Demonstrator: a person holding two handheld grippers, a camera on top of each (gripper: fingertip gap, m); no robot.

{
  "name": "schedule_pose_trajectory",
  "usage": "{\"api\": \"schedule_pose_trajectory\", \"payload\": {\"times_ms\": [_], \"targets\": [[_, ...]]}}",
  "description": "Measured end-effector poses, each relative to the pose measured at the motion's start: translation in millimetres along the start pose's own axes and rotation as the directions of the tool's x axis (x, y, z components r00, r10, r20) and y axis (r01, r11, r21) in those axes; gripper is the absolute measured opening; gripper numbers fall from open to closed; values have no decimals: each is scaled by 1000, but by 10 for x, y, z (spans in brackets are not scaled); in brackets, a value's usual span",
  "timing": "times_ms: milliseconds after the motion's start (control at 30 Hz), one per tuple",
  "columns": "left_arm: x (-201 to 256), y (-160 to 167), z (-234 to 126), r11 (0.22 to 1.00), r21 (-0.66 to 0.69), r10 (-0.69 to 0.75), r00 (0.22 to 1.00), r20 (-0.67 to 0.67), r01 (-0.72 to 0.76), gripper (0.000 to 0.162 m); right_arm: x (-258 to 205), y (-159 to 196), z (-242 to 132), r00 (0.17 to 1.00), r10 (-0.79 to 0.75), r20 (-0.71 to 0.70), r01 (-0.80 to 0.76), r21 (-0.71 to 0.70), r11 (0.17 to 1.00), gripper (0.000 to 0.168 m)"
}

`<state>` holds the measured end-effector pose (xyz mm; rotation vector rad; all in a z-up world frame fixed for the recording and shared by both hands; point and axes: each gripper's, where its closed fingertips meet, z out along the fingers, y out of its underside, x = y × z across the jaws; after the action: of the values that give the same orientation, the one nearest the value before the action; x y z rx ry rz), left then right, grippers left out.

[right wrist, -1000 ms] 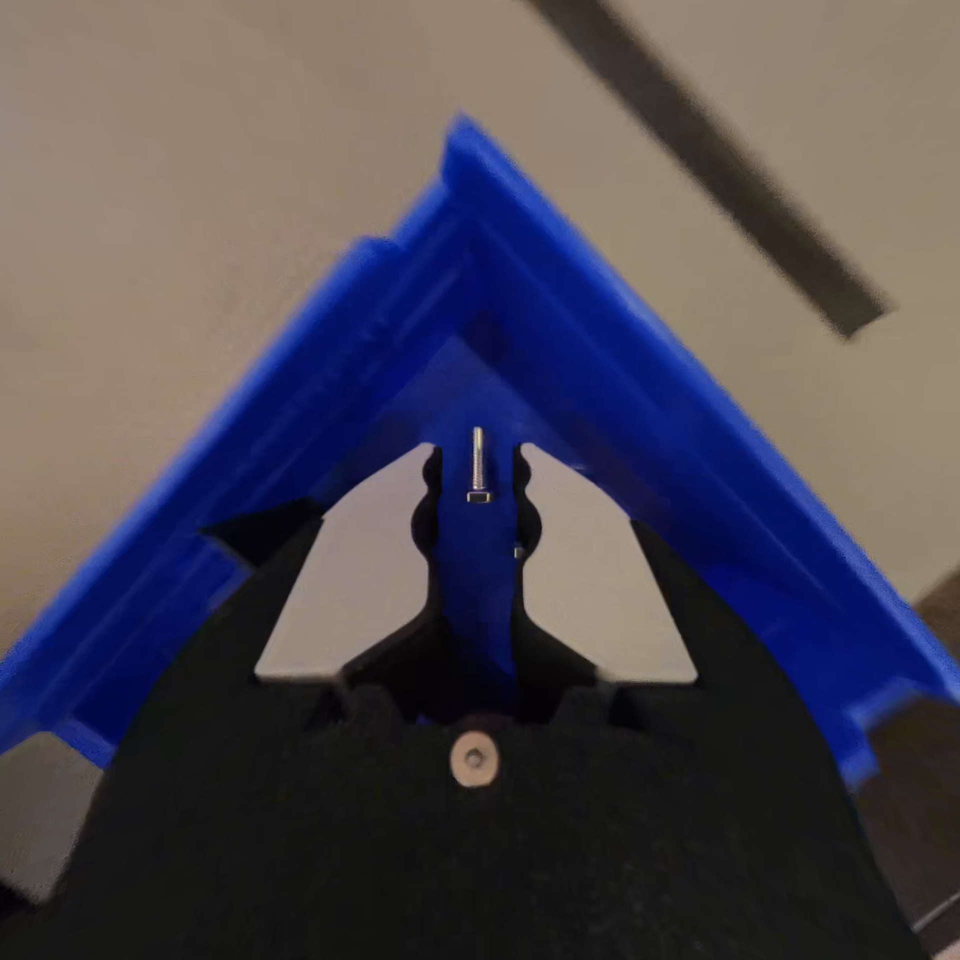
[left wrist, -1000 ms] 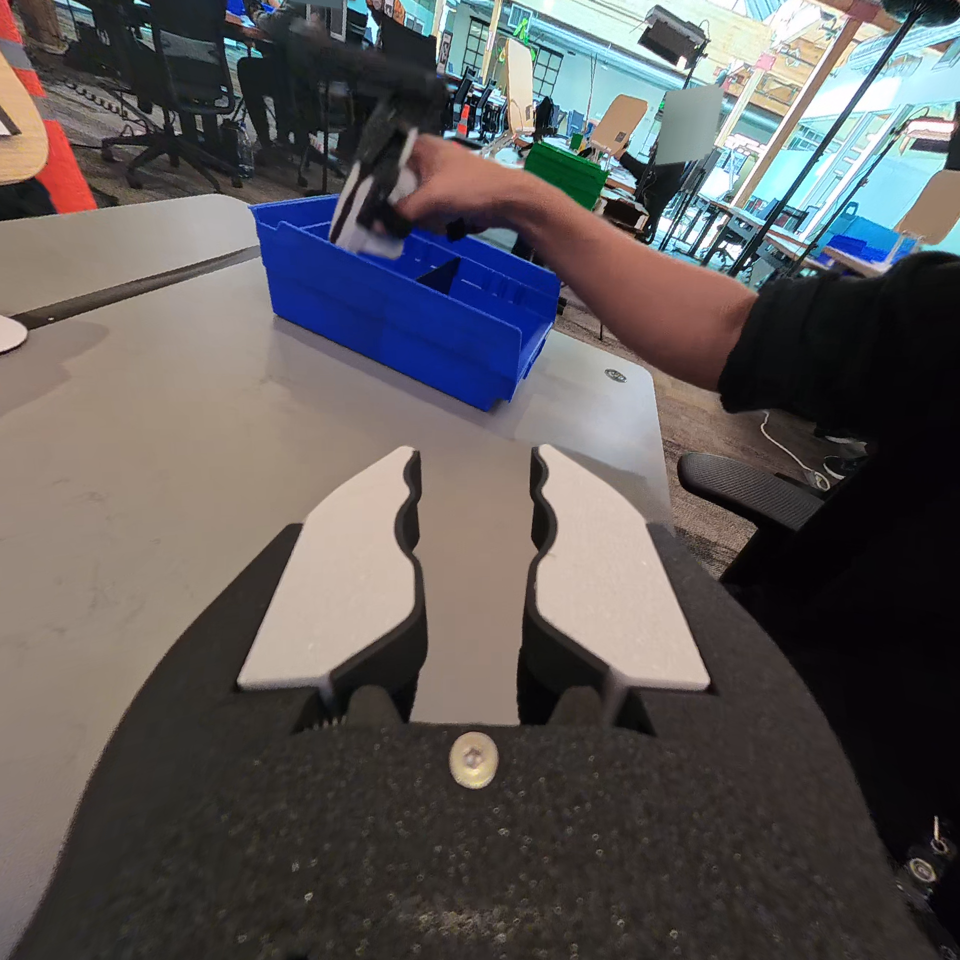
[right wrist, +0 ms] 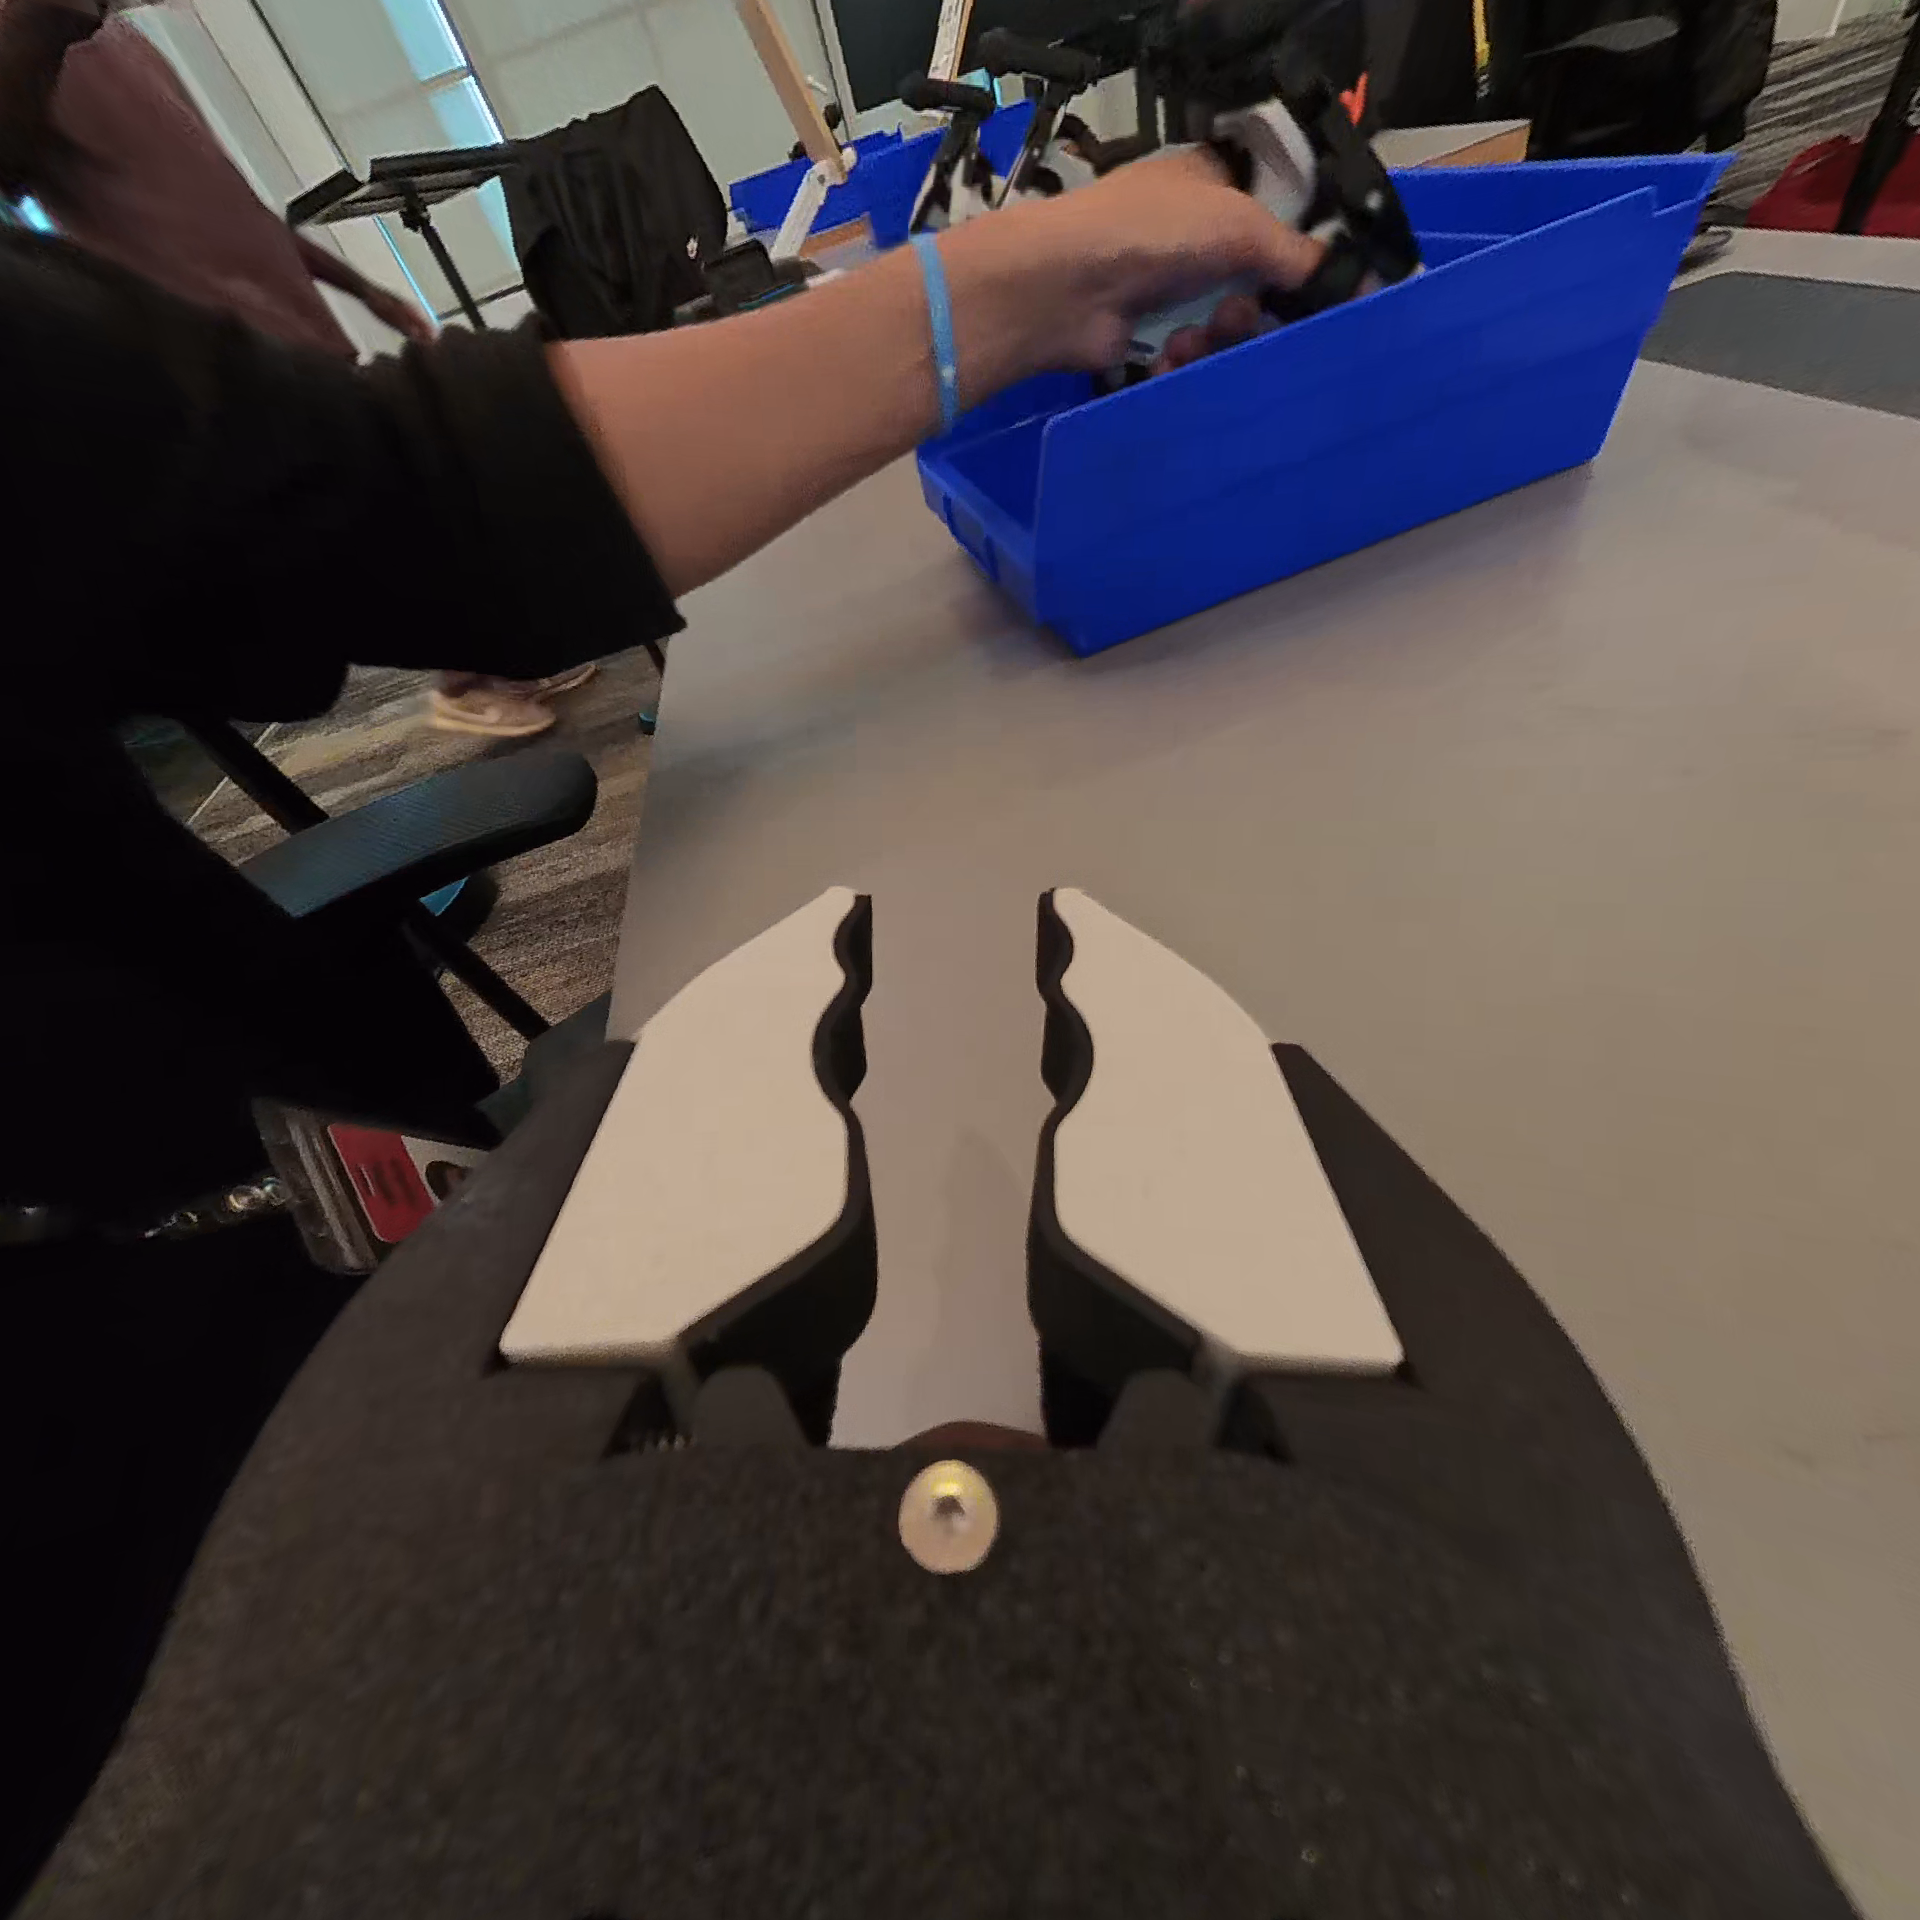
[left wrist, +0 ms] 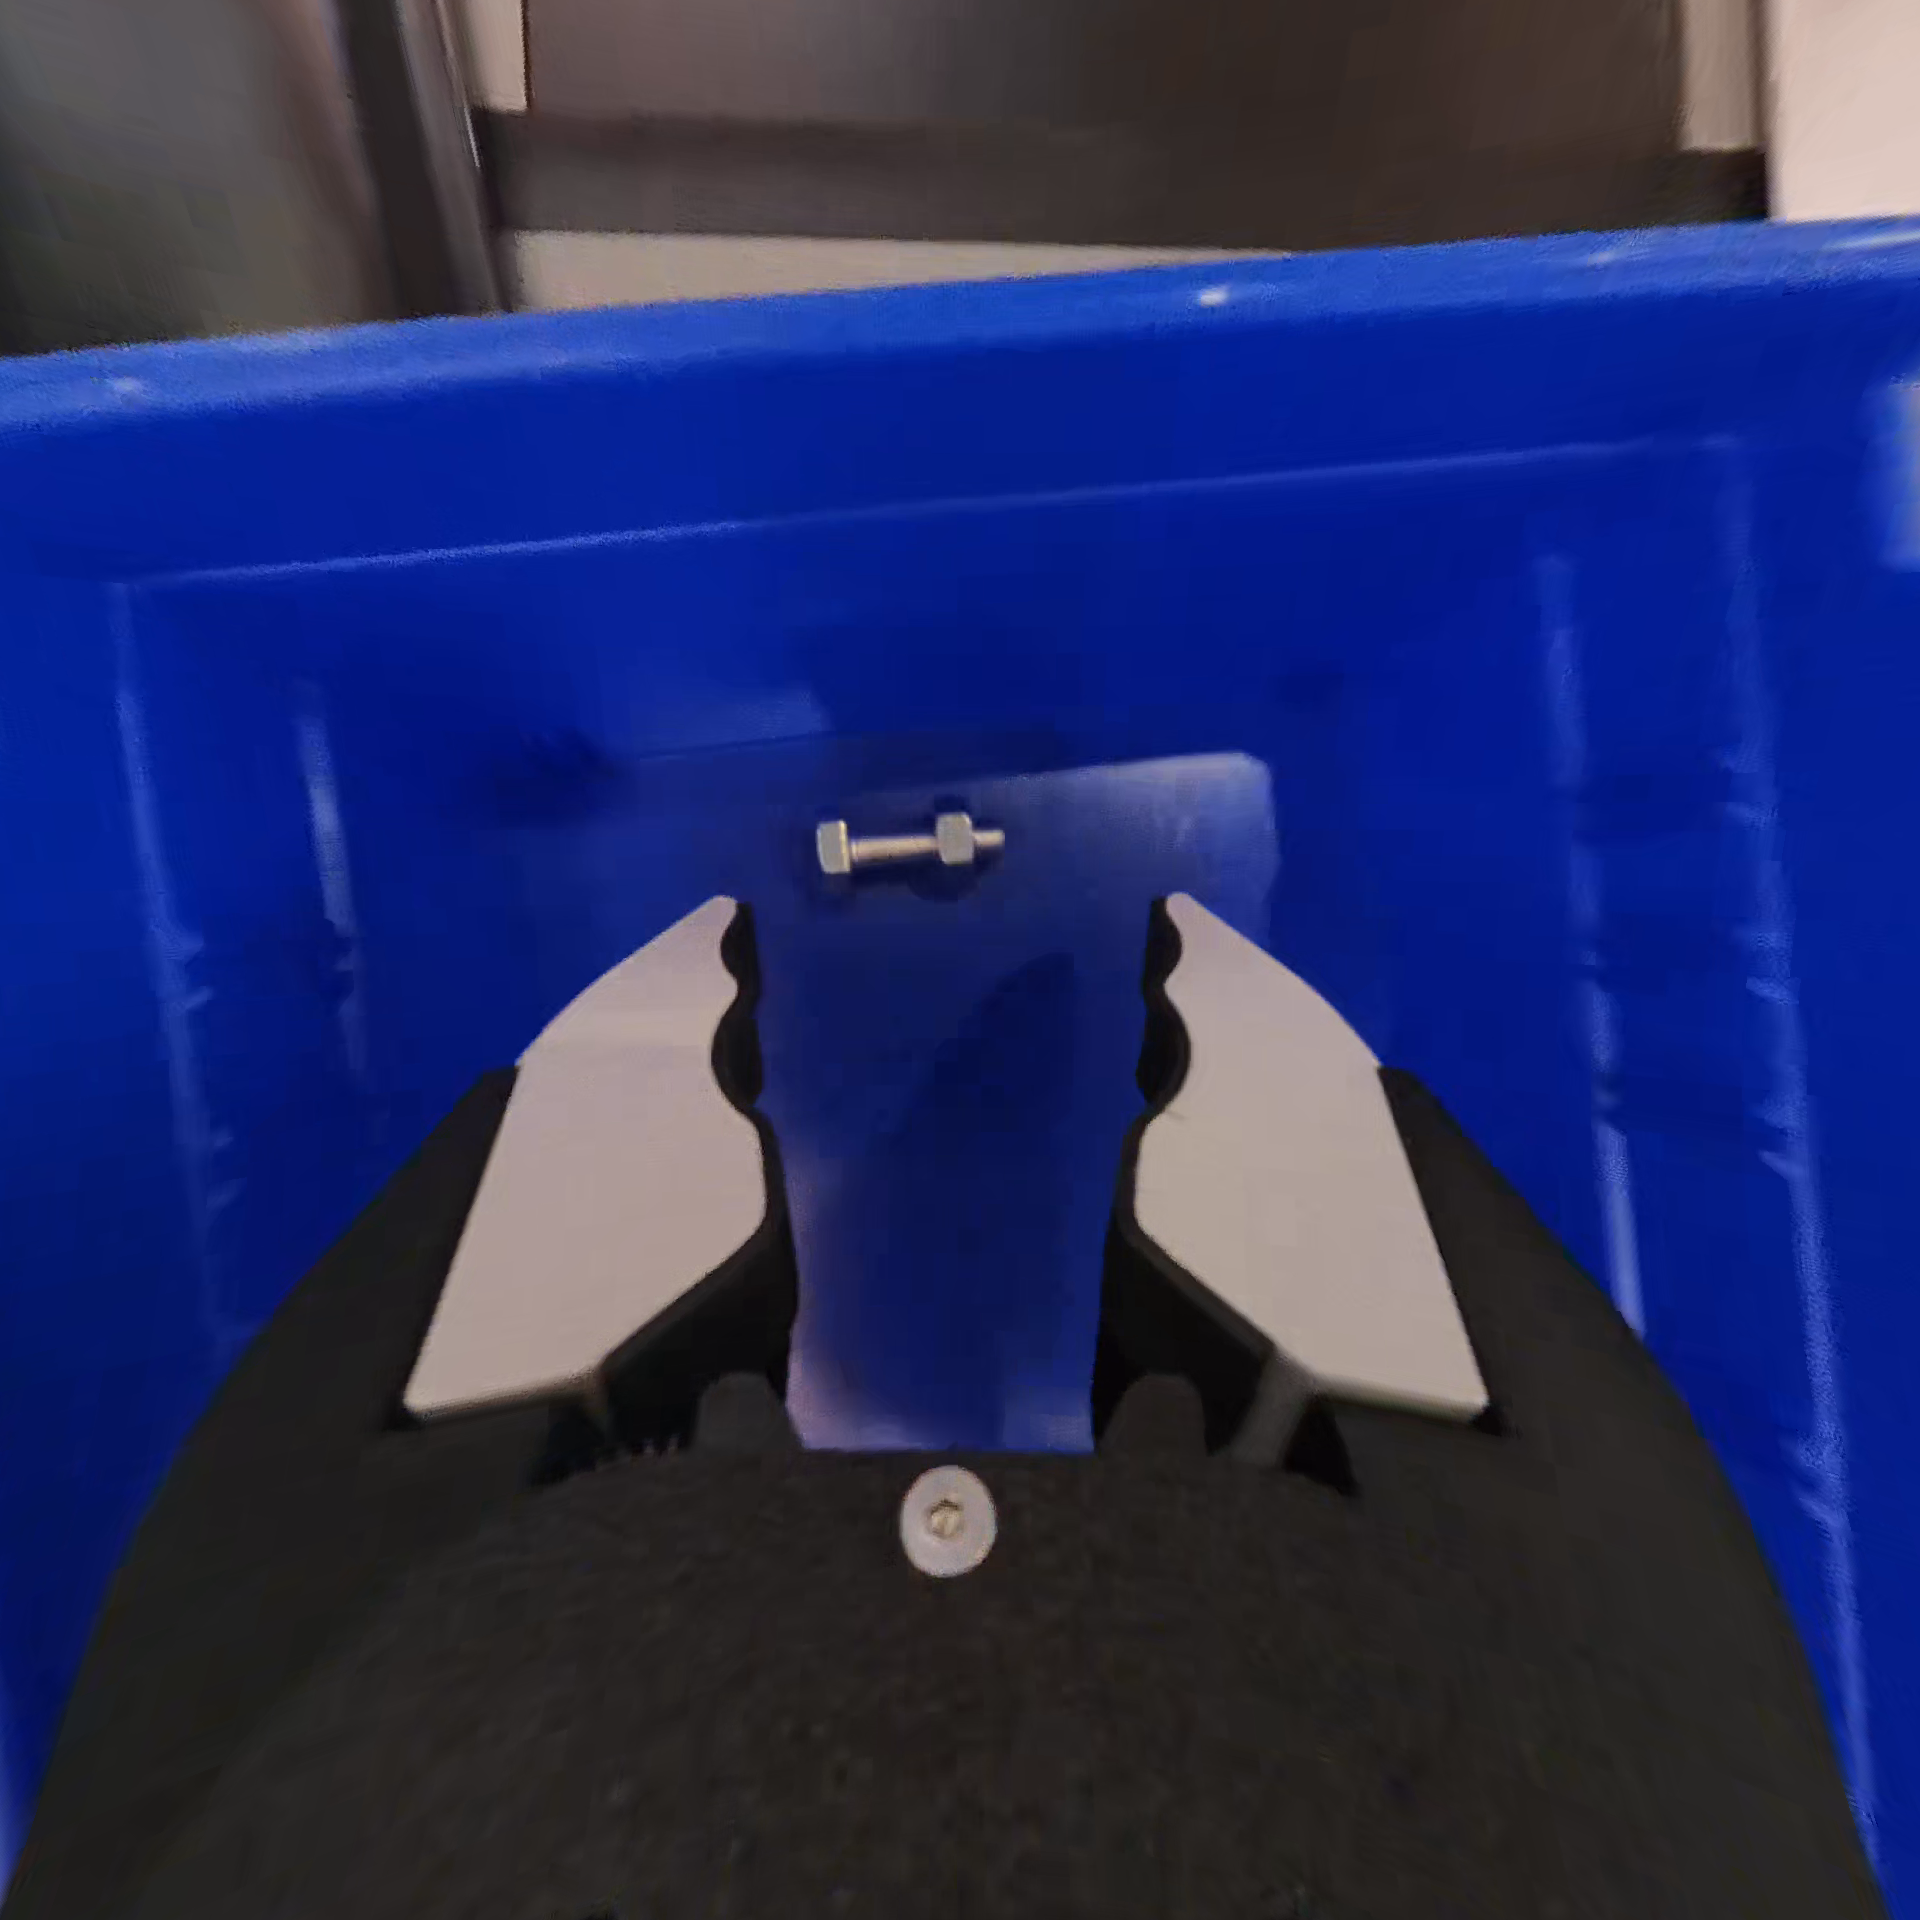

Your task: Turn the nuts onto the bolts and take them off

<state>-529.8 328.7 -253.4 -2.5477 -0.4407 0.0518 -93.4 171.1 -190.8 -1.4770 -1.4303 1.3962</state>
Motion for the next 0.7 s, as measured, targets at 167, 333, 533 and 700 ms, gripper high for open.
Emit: {"api": "schedule_pose_trajectory", "payload": {"times_ms": [167,333,533,700], "targets": [[-82,-1,310,1000,-23,-4,1000,26,4,63,-11,25,-34,1000,5,5,-5,-7,1000,29],[-58,0,319,997,-23,76,997,24,-75,40,38,22,-86,999,39,-2,-39,7,999,28],[461,94,-310,910,204,396,903,-165,-361,40,160,-159,-244,992,122,-11,-120,102,988,28],[1391,303,-1526,650,591,720,636,-278,-478,40,365,-474,-312,974,220,47,-225,191,956,37]]}}
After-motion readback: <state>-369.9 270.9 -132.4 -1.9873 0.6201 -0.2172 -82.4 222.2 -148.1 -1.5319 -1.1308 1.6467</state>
